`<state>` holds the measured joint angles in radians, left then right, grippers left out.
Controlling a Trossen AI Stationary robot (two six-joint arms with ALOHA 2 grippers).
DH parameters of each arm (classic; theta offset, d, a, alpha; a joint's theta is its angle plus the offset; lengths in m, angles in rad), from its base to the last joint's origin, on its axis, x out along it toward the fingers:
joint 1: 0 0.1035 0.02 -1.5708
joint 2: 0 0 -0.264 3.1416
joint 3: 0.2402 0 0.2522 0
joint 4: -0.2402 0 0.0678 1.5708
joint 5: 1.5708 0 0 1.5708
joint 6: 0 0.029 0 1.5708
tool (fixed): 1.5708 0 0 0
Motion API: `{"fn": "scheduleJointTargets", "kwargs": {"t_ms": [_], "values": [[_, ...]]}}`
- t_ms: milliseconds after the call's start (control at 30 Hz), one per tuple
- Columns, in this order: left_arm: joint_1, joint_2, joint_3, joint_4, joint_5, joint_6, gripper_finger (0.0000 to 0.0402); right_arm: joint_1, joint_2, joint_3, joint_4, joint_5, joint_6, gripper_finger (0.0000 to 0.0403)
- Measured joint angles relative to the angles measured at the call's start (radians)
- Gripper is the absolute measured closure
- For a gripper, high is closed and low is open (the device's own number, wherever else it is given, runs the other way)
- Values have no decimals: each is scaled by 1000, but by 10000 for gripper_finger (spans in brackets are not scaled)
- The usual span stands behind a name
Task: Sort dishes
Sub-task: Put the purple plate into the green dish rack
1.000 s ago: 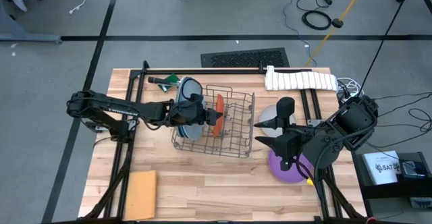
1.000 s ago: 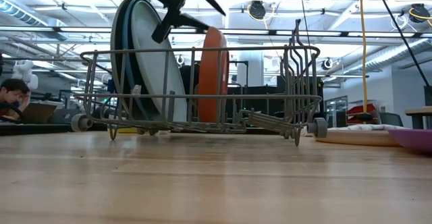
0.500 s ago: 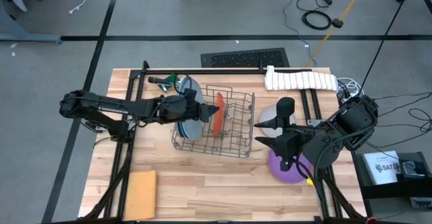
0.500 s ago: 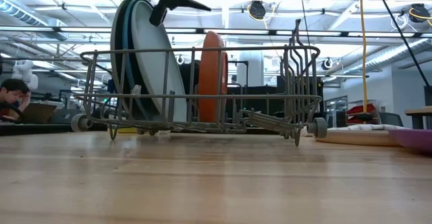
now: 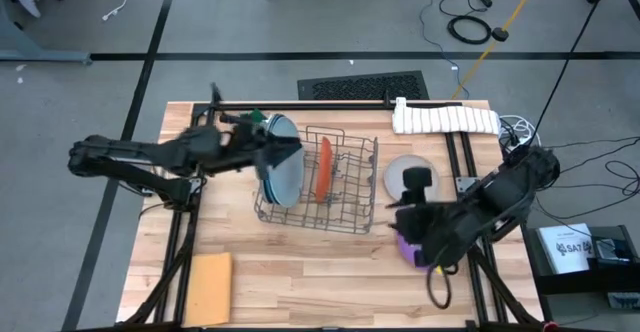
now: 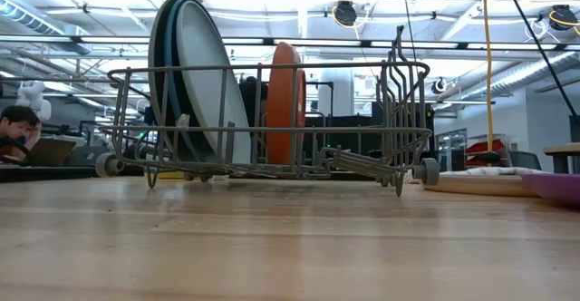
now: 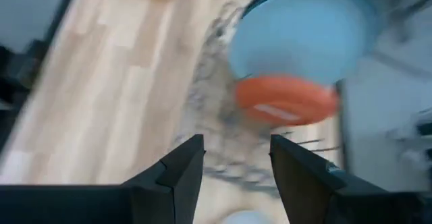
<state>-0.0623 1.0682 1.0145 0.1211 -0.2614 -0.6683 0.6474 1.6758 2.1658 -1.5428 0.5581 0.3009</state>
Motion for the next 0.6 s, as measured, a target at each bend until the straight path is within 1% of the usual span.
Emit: {"fn": "scheduleJointTargets", "kwargs": {"t_ms": [100,300,400,467,600], "values": [[-14,-56,1,2,0,72,242,5,-3,-110,-7,-20,137,239],[-75,-144,1,-15,3,194,242,42,-2,-364,22,-130,427,239],[-116,-171,1,-48,-13,242,242,75,-2,-482,114,-197,560,239],[-148,-181,0,-73,-61,278,242,100,-2,-556,204,-226,634,239],[-217,-188,-12,-83,-146,340,242,149,-2,-679,388,-250,773,239]]}}
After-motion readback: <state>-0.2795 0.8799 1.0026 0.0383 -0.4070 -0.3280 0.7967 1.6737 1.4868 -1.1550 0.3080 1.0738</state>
